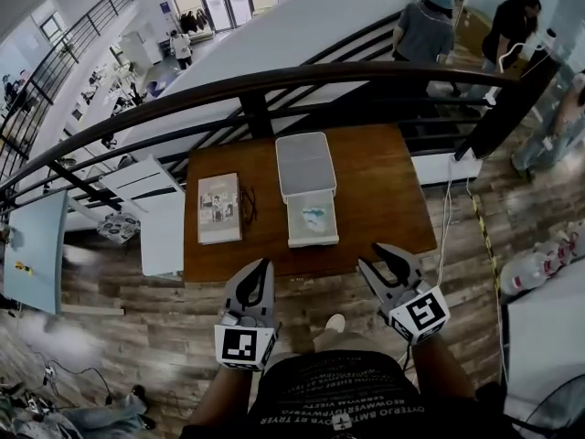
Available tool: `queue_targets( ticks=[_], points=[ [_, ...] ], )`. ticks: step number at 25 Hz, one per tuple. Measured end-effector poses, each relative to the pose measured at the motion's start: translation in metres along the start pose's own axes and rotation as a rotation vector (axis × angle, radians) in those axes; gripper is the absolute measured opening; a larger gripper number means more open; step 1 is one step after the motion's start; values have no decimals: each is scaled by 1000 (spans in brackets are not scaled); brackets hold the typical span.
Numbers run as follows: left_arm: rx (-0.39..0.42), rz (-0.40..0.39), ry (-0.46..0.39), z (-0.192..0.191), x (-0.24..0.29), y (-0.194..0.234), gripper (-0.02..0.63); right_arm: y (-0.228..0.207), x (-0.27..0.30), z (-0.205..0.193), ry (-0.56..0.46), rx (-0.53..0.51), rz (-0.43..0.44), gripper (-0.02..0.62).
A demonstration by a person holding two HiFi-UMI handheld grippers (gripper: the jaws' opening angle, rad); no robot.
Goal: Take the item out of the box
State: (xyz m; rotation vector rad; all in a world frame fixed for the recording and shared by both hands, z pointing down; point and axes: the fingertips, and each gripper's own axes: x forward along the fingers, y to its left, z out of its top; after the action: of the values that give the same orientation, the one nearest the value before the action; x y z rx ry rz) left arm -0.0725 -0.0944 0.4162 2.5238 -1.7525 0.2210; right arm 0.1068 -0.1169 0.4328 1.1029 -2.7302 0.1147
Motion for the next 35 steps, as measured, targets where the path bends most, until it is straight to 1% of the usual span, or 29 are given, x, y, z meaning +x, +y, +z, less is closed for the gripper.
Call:
queue_targets(
  ticks=[5,8,11,20,24,29,32,35],
  points=[
    [-15,19,-6,12,18,-15,6,-25,-2,2,-20,-1,42,130],
    [-22,48,-11,16,21,-18,6,-37,-6,4,-36,-8,63,130],
    [-15,71,-8,17,22,-18,6,-47,-5,2,-37,8,67,130],
    [28,109,6,19,20,-22,6,-49,2,-5,-32,19,92,130],
    [29,124,-16,20,23,-13,6,-50,16,-15,-11,34,90,130],
    [39,138,-36,21,36,13,6,-50,46,-22,9,35,87,130],
    [38,137,-29,16,47,28,6,-51,65,-28,31,34,95,130],
    [28,127,-44,17,61,46,6,-56,88,-34,61,38,86,130]
  ],
)
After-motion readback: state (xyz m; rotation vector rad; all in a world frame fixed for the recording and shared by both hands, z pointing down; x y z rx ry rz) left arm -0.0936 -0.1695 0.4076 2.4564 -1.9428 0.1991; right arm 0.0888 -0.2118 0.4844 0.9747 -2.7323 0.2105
